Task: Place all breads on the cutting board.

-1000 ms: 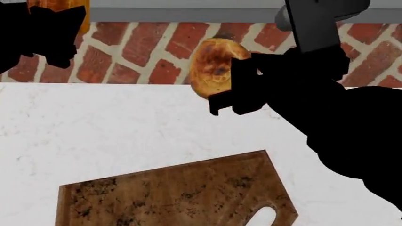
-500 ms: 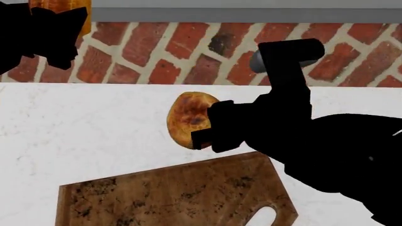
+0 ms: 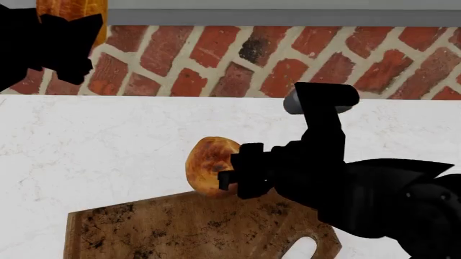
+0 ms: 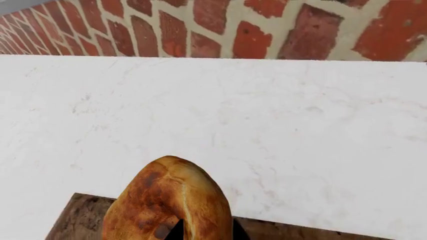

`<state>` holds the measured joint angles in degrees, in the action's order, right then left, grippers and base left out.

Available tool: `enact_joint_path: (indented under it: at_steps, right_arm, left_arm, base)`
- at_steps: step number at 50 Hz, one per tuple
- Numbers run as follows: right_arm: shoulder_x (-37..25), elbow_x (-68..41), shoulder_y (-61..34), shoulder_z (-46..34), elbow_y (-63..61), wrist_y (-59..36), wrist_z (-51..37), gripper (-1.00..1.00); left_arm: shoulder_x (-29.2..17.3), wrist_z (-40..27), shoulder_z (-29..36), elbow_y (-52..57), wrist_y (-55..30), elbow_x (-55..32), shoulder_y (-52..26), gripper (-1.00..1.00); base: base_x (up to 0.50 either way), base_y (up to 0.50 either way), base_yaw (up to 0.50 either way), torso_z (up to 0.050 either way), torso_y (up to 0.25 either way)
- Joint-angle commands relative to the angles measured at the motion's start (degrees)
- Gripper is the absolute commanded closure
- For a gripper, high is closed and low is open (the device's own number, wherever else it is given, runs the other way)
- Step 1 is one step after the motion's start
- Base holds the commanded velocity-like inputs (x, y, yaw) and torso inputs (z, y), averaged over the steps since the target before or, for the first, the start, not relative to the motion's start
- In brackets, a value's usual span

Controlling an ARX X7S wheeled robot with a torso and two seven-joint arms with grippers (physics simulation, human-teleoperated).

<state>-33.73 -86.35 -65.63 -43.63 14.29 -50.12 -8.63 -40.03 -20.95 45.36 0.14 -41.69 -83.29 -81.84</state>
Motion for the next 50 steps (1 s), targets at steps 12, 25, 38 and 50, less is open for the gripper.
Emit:
enact_joint_path:
  at_steps: [12, 25, 38, 50]
  right_arm:
    - [0.46, -1.33, 3.92, -0.23, 2.12, 0.07, 1.77, 1.00]
    - [-0.91, -4.40, 5.66, 0.88, 0.79, -0.56, 0.16, 1.00]
    - [-1.24, -5.36, 5.64, 0.67, 1.53, -1.62, -0.77, 1.00]
    - [-1.60, -6.45, 4.52, 0.86, 0.75, -2.68, -2.71, -1.00]
  left_arm:
    - [0.15, -0.52, -0.47, -0.26, 0.57, 0.30, 0.14, 1.00]
    - [0.13, -0.65, -0.56, -0.31, 0.49, 0.23, -0.02, 1.00]
    - [0.40, -0.41, -0.48, -0.60, 0.66, 0.51, -0.03, 1.00]
    - [0.50, -0.34, -0.45, -0.59, 0.67, 0.48, 0.06, 1.00]
  base:
    - [0.00, 0.00, 0.00, 0.000, 0.001]
    - [0.00, 0.00, 0.00, 0.001, 0.001]
    - [0.00, 0.00, 0.00, 0.000, 0.001]
    - [0.00, 0.00, 0.00, 0.001, 0.001]
